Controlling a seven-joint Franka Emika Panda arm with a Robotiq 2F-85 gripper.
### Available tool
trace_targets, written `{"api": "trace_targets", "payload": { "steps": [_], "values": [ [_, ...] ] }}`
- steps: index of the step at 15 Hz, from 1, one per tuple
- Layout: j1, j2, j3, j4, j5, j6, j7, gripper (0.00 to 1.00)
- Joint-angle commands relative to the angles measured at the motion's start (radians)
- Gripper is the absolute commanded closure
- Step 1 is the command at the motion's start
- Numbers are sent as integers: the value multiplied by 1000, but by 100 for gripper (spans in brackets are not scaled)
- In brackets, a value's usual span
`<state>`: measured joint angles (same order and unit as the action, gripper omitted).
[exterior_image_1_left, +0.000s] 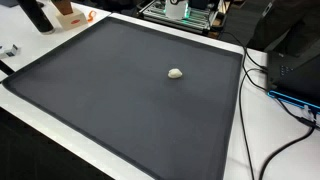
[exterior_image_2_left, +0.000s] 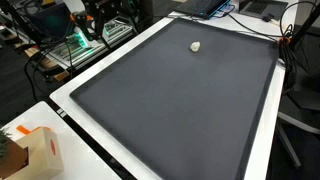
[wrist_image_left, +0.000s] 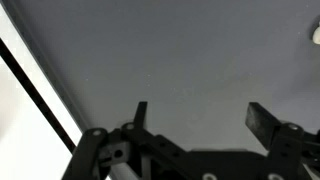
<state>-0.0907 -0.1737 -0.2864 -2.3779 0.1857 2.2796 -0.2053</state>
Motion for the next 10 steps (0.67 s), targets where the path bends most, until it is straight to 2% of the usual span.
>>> {"api": "trace_targets", "payload": {
  "steps": [1, 7, 10],
  "values": [
    [-26, 1, 25, 2, 5, -3, -3, 0],
    [-26, 1, 25, 2, 5, -3, -3, 0],
    [11, 43, 51, 41, 68, -15, -53, 0]
  ]
}}
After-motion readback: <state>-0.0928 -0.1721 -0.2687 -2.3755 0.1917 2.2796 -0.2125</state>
